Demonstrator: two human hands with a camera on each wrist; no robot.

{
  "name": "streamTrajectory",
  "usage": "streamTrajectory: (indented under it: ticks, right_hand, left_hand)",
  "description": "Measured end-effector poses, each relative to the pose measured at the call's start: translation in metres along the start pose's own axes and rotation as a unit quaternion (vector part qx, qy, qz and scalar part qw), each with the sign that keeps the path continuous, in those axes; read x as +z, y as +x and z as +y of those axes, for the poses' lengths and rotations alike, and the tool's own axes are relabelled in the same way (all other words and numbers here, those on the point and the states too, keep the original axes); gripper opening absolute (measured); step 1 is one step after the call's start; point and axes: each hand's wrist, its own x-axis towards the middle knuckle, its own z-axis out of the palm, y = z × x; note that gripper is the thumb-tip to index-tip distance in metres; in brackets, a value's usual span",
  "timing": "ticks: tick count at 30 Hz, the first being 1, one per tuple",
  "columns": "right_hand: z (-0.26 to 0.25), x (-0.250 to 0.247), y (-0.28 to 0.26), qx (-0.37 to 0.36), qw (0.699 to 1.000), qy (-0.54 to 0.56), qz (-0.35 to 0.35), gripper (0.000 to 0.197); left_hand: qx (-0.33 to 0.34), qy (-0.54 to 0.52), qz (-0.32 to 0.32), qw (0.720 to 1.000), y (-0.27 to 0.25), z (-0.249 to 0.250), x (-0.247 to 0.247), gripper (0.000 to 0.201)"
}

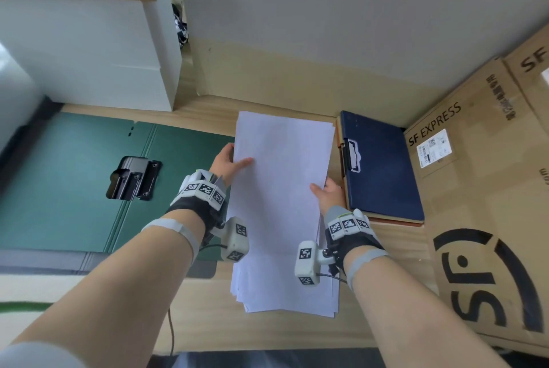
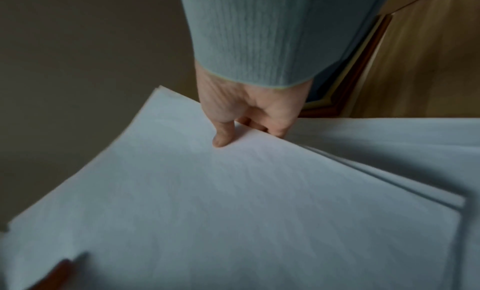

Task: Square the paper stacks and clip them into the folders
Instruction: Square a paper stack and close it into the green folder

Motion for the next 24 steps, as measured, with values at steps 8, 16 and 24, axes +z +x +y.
streamTrajectory:
  ticks: [8, 16, 24]
  right_hand:
    - [-0.032, 0.019, -0.014, -0.027, 0.993, 0.110, -0.044, 0.041]
    - [-0.047, 0.061, -0.033, -0.030, 0.993, 0.100, -0.049, 0.046]
    - [-0.061, 0.104, -0.040, -0.014, 0.995, 0.088, -0.034, 0.050]
  left_hand:
    - [-0.015, 0.023, 0.029, 0.999, -0.013, -0.003, -0.020, 0.043]
    - [0.018, -0.032, 0.059, 0.998, -0.019, 0.018, -0.055, 0.053]
    - [0.047, -0.009, 0.102, 0.994, -0.027, 0.017, -0.098, 0.048]
